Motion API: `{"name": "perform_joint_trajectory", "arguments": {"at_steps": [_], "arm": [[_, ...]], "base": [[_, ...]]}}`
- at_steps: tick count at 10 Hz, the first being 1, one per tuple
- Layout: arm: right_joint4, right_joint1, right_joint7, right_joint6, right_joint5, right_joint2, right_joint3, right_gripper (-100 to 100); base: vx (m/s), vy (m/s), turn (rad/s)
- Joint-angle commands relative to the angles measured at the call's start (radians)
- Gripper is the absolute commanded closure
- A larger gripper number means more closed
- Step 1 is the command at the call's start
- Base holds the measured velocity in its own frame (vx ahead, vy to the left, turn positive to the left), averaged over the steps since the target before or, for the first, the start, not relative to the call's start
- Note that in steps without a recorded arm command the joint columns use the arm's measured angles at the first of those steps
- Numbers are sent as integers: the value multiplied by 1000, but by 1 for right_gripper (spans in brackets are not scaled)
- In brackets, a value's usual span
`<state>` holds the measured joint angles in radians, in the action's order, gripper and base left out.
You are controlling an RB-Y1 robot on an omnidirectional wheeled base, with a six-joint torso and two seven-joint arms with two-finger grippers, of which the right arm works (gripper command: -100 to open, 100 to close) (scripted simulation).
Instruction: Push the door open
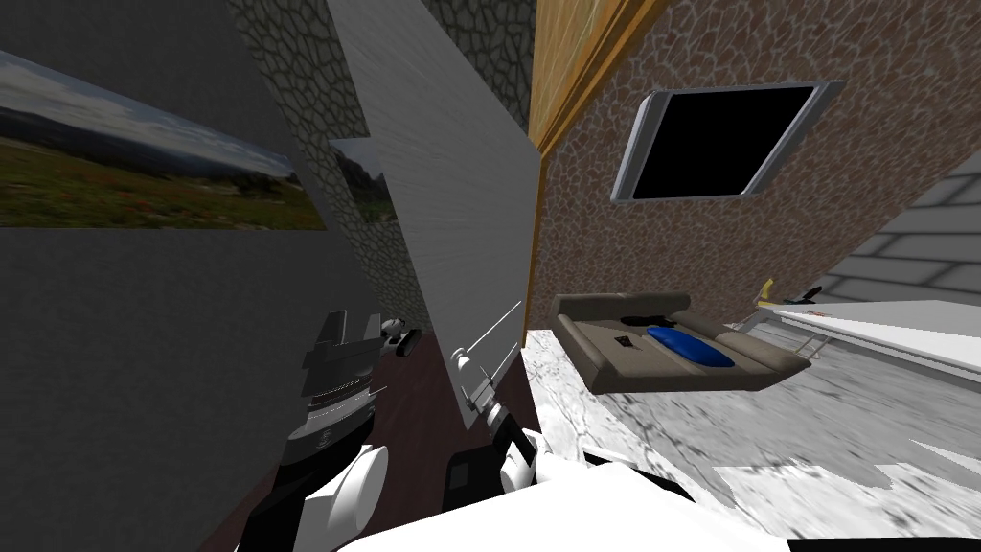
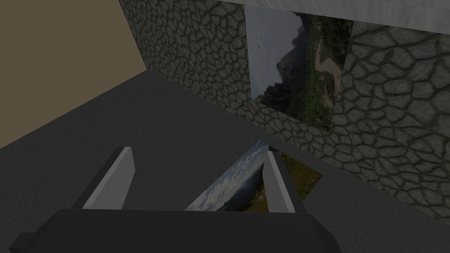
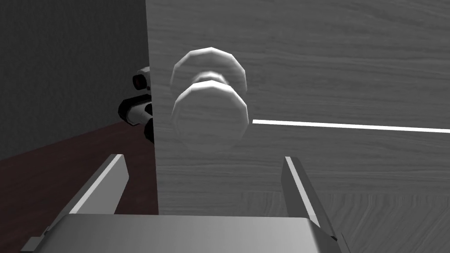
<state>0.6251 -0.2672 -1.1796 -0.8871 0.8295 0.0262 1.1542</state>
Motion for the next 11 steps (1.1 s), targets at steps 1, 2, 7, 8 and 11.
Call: {"name": "perform_joint_trajectory", "arguments": {"at_steps": [1,2,7,8,11], "arm": [[12,2,-36,0,24,-15,19,-100],[-6,-3,-26,-5,13,-14,12,-100],[12,-3,-19,5,18,-2,-2,-100],[12,-3,-19,5,18,-2,-2,100],[12,-3,-19,5,18,-2,-2,100]], "base": [[-60,-77,-15],[-27,-38,3],[163,110,21],[-3,-6,1],[-24,-22,4]]}}
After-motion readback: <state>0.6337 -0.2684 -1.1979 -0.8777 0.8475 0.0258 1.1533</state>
